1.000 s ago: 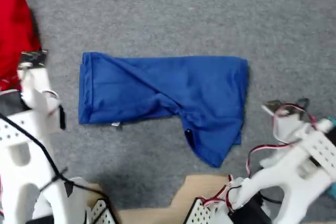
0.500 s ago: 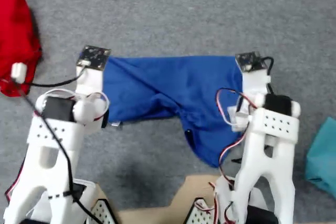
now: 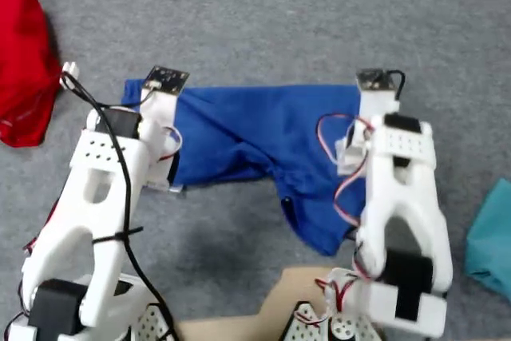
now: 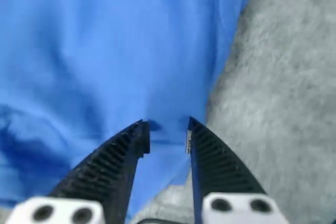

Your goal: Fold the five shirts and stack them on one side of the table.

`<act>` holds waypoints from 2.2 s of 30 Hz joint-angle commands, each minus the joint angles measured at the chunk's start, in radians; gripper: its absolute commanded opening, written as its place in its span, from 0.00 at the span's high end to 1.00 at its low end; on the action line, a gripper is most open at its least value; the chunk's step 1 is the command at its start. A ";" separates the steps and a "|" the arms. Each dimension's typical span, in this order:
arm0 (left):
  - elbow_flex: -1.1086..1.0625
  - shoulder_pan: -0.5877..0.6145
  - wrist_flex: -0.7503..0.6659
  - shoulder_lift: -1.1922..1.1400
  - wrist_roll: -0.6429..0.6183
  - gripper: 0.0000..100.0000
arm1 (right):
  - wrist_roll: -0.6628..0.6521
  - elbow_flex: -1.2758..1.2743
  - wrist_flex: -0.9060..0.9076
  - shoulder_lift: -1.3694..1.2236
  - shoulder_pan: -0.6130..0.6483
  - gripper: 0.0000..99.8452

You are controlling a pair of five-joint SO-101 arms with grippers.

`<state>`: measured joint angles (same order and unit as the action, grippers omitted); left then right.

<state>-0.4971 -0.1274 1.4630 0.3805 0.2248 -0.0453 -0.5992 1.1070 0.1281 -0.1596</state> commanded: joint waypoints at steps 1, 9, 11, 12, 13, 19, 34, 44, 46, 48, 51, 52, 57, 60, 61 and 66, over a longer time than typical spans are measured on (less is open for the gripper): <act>0.048 -0.005 -0.011 -0.005 -0.008 0.98 | 0.005 0.140 0.003 -0.074 0.005 0.87; 0.043 -0.003 -0.011 -0.007 -0.006 0.98 | 0.002 0.340 0.005 -0.306 0.005 0.87; 0.040 -0.003 -0.011 -0.007 -0.006 0.98 | 0.002 0.380 0.006 -0.372 0.005 0.87; 0.040 -0.003 -0.011 -0.007 -0.006 0.98 | 0.003 0.401 0.006 -0.404 0.005 0.87; 0.040 -0.003 -0.011 -0.007 -0.006 0.98 | 0.003 0.423 0.006 -0.433 0.005 0.87; 0.040 -0.003 -0.011 -0.007 -0.006 0.98 | 0.006 0.536 0.058 -0.522 0.005 0.94; 0.038 -0.003 -0.003 -0.007 -0.006 0.98 | -0.002 0.736 0.153 -0.529 -0.035 0.98; -0.005 -0.003 -0.011 -0.007 -0.006 0.98 | 0.000 0.776 0.086 -0.565 -0.001 0.98; -0.005 -0.003 -0.011 -0.007 -0.006 0.98 | 0.000 0.794 0.069 -0.593 -0.001 0.98; 0.002 -0.005 -0.011 -0.007 -0.006 0.98 | 0.000 0.837 0.072 -0.628 -0.002 0.98; 0.003 -0.008 -0.011 -0.007 -0.006 0.98 | 0.000 0.908 0.078 -0.680 -0.001 0.98; 0.003 -0.009 -0.011 -0.007 -0.006 0.98 | 0.000 0.931 0.078 -0.696 -0.001 0.98; 0.003 -0.008 -0.011 -0.007 -0.006 0.98 | 0.000 1.063 0.121 -0.753 0.001 0.98; 0.003 -0.011 -0.012 -0.007 -0.006 0.98 | 0.000 1.153 0.166 -0.791 0.002 0.98; 0.003 -0.011 -0.014 -0.007 -0.006 0.98 | 0.000 1.184 0.184 -0.803 0.012 0.98; -0.005 -0.011 -0.037 -0.007 -0.006 0.98 | -0.002 1.302 0.265 -0.878 0.051 0.98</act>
<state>-0.5048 -0.1274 1.4385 0.3698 0.2248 -0.0453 0.6099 1.3341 -0.7373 -0.1366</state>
